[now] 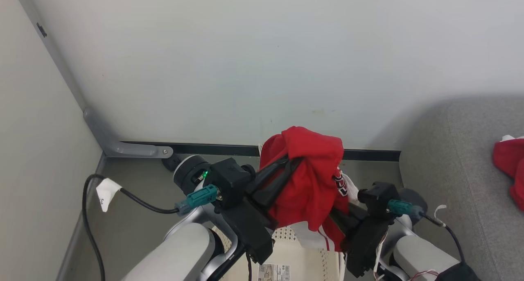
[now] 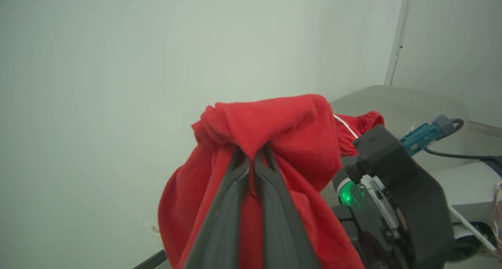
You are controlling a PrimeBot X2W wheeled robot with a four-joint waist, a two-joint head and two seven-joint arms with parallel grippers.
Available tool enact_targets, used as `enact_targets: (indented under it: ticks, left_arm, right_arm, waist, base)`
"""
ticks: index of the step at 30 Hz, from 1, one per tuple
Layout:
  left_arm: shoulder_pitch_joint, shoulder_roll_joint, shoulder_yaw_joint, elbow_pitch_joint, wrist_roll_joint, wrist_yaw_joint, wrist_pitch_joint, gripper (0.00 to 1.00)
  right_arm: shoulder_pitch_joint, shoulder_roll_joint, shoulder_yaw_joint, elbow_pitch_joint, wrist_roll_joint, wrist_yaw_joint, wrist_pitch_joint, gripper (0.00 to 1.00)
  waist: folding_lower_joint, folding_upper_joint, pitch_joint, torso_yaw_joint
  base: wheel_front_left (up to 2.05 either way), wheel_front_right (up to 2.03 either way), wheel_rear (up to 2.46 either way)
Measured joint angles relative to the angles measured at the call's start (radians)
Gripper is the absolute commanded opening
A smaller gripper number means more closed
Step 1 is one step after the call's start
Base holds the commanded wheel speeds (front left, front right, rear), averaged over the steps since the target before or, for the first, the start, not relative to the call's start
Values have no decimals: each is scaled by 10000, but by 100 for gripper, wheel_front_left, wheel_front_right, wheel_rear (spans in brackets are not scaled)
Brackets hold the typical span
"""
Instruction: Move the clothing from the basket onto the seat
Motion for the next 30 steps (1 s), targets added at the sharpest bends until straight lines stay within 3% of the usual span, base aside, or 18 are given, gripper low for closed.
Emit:
enact_targets:
  ticks: [7, 16, 18, 20, 21, 30]
  left_arm:
    - [298, 232, 265, -8, -111, 176, -6, 0]
    - [1236, 616, 301, -98, -270, 226, -46, 0]
    - [1300, 617, 291, -113, -274, 257, -46, 5]
    - [1410, 619, 286, -142, -351, 261, -44, 46]
    - [1456, 619, 278, -161, -359, 261, -46, 100]
    - [1667, 671, 276, -359, -546, 347, -73, 100]
  right_arm:
    - [22, 71, -591, 59, 686, 0, -880, 0]
    - [509, 236, -901, -157, 1409, 0, -1229, 0]
    - [624, 244, -953, -253, 1486, 0, -1298, 0]
    - [688, 232, -1072, -305, 1546, 0, -1310, 0]
    - [708, 226, -1172, -337, 1605, 0, -1315, 0]
    - [1408, -188, -2136, -924, 2128, 0, -1396, 0]
  waist:
    - [0, 0, -38, -44]
    - [0, 0, -84, -458]
    - [0, 0, -91, -554]
    - [0, 0, -94, -647]
    - [0, 0, -93, -694]
    - [0, 0, -65, -1194]
  base:
    - [0, 0, 0]
    - [0, 0, 0]
    - [0, 0, 0]
    - [0, 0, 0]
    - [0, 0, 0]
    - [0, 0, 0]
